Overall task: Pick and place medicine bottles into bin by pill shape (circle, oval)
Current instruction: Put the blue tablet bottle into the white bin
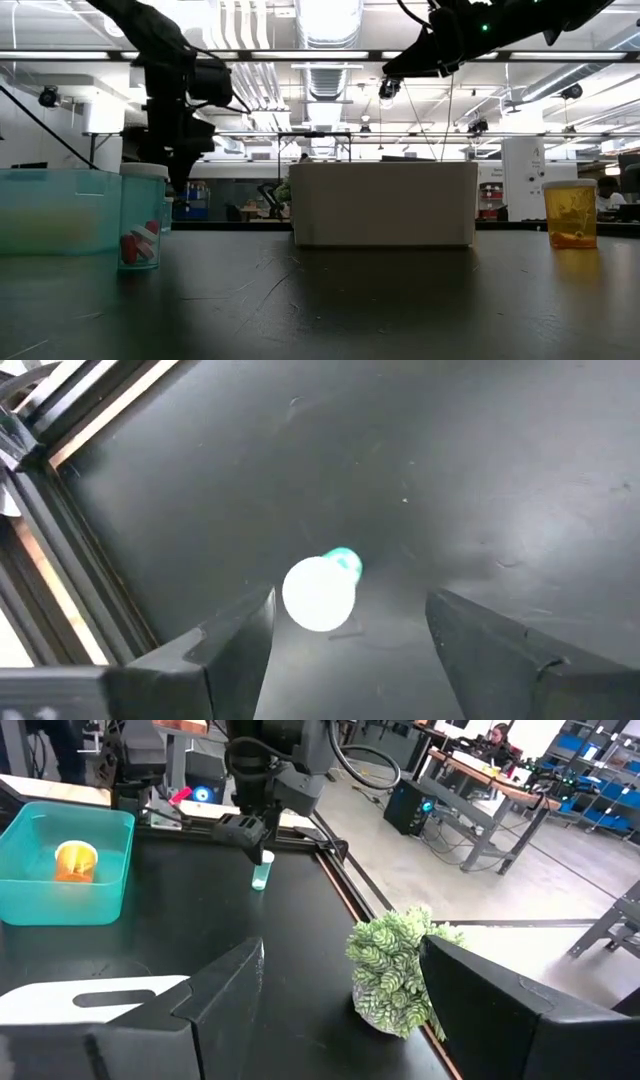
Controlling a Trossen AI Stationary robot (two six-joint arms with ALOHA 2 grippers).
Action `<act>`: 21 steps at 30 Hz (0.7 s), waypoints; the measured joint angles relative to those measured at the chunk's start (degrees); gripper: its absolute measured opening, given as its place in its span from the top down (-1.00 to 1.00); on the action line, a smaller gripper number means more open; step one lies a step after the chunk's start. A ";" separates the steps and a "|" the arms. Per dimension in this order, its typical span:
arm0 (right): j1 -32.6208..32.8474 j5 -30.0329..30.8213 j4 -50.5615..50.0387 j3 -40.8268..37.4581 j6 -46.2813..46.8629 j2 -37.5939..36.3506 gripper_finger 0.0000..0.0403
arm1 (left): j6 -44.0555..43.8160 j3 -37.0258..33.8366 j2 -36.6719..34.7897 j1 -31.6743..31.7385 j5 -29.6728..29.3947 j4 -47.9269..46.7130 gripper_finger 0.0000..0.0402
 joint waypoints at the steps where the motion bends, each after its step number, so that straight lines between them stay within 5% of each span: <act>1: 0.00 0.00 0.00 0.00 -0.02 0.00 -0.29 | 0.42 -0.34 0.02 0.37 0.00 0.32 -0.22; 11: 0.00 0.00 0.00 0.00 -0.02 0.00 -0.29 | 0.68 -4.53 0.05 2.87 0.41 4.98 -0.17; 21: 0.00 0.00 0.00 0.00 -0.02 0.00 -0.29 | 0.62 -4.66 0.02 2.85 0.48 5.76 0.29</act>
